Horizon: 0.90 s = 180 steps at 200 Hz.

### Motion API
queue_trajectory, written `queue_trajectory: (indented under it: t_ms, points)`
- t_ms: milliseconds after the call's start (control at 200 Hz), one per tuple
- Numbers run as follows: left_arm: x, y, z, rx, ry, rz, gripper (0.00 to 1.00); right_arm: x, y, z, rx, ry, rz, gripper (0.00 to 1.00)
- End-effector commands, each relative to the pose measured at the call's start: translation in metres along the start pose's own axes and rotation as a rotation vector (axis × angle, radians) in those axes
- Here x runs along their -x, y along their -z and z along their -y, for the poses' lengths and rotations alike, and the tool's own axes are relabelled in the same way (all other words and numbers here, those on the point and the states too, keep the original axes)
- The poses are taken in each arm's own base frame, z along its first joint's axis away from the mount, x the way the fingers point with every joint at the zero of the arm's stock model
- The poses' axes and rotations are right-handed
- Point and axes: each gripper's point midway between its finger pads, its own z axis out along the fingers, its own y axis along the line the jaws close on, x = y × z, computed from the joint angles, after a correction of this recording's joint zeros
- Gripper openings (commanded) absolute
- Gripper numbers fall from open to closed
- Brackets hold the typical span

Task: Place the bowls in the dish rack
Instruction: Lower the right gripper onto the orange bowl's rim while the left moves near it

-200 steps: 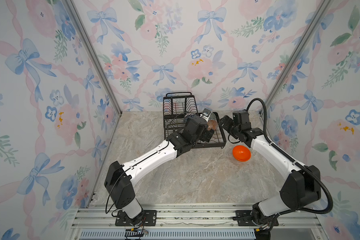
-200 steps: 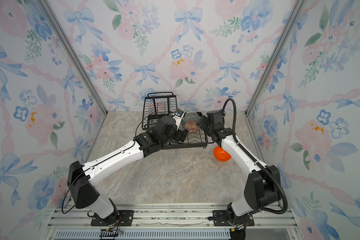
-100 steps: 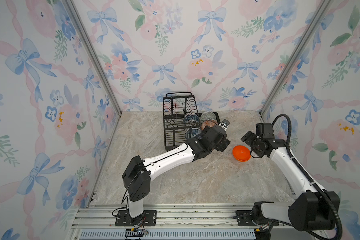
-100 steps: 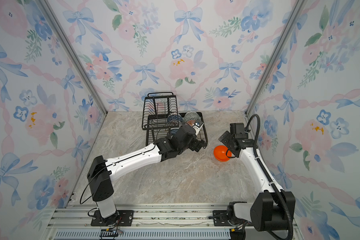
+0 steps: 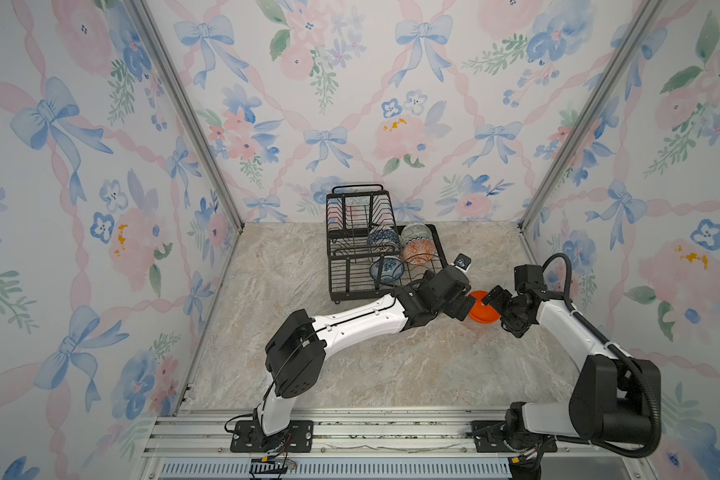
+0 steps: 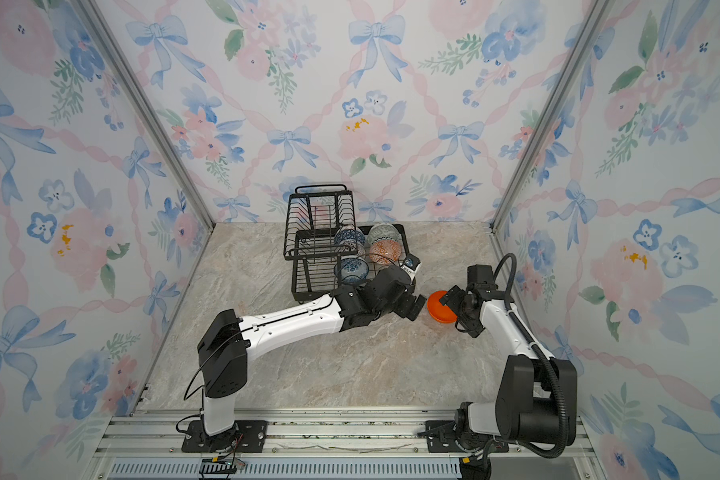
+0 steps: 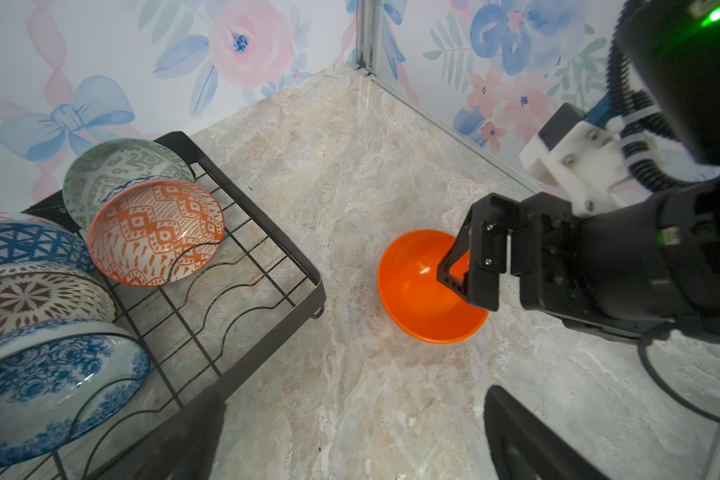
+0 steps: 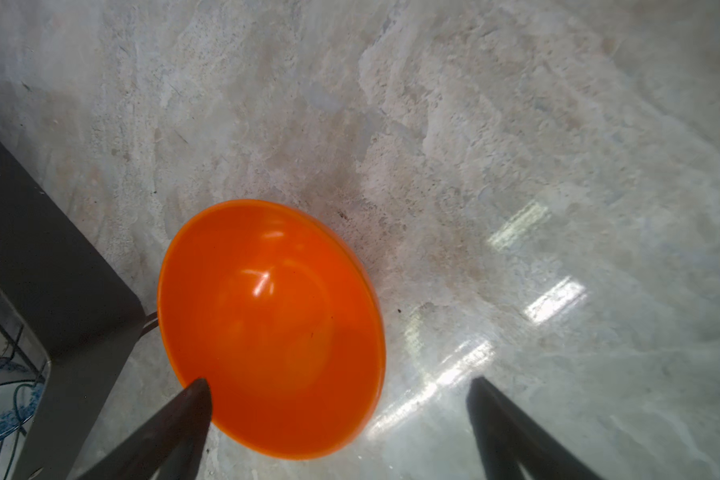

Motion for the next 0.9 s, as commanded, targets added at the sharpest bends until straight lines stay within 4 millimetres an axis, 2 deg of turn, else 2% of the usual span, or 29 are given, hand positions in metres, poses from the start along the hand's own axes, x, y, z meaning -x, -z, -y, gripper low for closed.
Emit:
queue_trajectory:
  t_ms: [0,160,285,355,665,805,895]
  points:
    - [-0.017,-0.003,0.019,-0.049,0.038,-0.04,0.98,-0.001,-0.01,0.001,0.011,-0.004,-0.026,0.98]
    - [-0.017,0.001,0.024,-0.062,0.045,-0.04,0.98,0.0,-0.019,0.007,0.003,-0.01,-0.03,0.86]
    - [-0.019,0.001,0.022,-0.054,0.054,-0.046,0.98,0.003,-0.026,0.016,-0.016,-0.023,-0.031,0.68]
    - [-0.019,0.002,0.022,-0.053,0.064,-0.047,0.98,0.005,-0.03,0.018,-0.018,-0.029,-0.034,0.64]
    - [-0.019,0.008,0.018,-0.034,0.084,-0.04,0.98,0.015,-0.042,0.015,-0.025,0.009,-0.043,0.44]
    - [-0.02,0.008,0.016,-0.027,0.098,-0.041,0.98,0.02,-0.042,0.014,-0.021,0.007,-0.035,0.31]
    - [-0.02,0.007,0.018,-0.031,0.106,-0.046,0.98,0.021,-0.044,0.013,-0.013,0.001,-0.038,0.2]
